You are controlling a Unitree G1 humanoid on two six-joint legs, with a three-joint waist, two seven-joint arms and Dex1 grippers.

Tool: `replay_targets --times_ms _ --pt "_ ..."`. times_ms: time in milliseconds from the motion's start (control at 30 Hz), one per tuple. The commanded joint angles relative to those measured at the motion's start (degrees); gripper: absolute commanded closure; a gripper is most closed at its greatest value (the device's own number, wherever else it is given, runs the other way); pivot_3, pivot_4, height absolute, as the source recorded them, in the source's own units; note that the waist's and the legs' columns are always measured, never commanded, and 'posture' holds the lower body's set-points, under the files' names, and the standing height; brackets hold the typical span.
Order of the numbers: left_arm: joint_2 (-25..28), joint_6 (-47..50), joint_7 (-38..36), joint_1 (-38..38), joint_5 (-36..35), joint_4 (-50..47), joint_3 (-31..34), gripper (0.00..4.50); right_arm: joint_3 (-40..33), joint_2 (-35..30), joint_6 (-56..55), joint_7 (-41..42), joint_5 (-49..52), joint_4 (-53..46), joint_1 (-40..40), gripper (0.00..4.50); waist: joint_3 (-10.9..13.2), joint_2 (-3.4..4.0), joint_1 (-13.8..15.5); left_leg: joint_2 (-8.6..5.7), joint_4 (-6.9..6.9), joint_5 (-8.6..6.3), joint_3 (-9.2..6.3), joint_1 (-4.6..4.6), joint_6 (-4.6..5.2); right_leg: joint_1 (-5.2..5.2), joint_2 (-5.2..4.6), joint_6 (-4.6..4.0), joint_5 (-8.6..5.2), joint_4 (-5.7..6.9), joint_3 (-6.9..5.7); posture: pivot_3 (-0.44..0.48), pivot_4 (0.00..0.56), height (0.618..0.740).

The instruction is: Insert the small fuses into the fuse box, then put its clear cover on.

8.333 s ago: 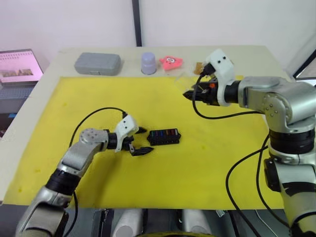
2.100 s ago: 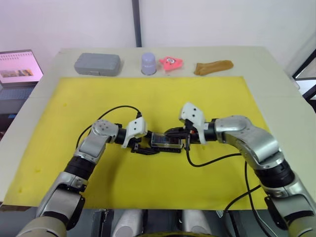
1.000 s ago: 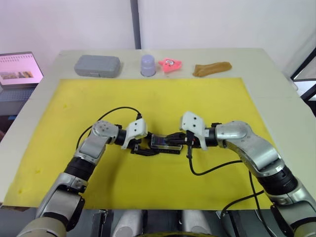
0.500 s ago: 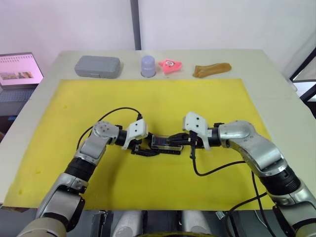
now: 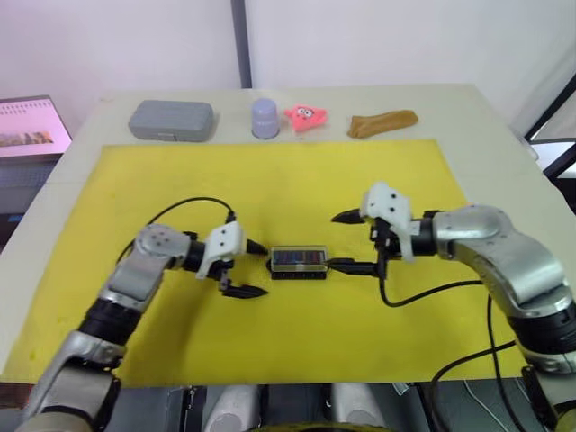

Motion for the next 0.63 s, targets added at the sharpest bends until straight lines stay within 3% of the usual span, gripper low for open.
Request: replay_targets --times_ms 33,200,400,633 --pt "3.47 3.71 -0.34 0.50 -3.60 -4.53 4.47 0.00 -3.80 -3.32 -0.73 1.97 1.64 -3.11 0.55 0.01 0.06 0.00 0.20 0.00 0.00 0.00 0.00 -0.01 0.00 0.00 -0.01 0.00 0.00 0.00 0.00 0.000 0.150 0.740" --pt "9.23 10.86 -0.32 0.40 -9.03 -9.43 10.73 0.00 -7.08 -10.12 -2.96 5.43 1.46 -3.37 3.82 0.01 0.39 -0.10 0.65 -0.05 0.06 -0.01 0.00 -0.08 0.02 0.04 -0.07 0.01 0.00 -0.04 0.00 0.000 0.150 0.740" --pt "20.04 17.35 -2.16 4.20 -13.78 -13.62 19.34 0.00 -16.34 -19.72 -5.81 11.80 2.68 -5.02 13.00 0.01 0.78 0.02 0.52 -0.03 0.04 -0.02 0.03 -0.16 0.04 -0.07 -0.06 0.02 0.01 -0.04 -0.01 0.000 0.150 0.740" --pt "23.23 16.17 -2.71 8.45 -14.63 -13.99 21.52 0.00 -21.69 -22.17 -6.06 12.93 3.93 -6.59 17.57 0.01 0.96 0.03 0.21 -0.01 0.03 -0.02 0.07 -0.12 0.04 -0.03 -0.06 0.03 0.01 -0.04 -0.01 0.000 0.150 0.740"
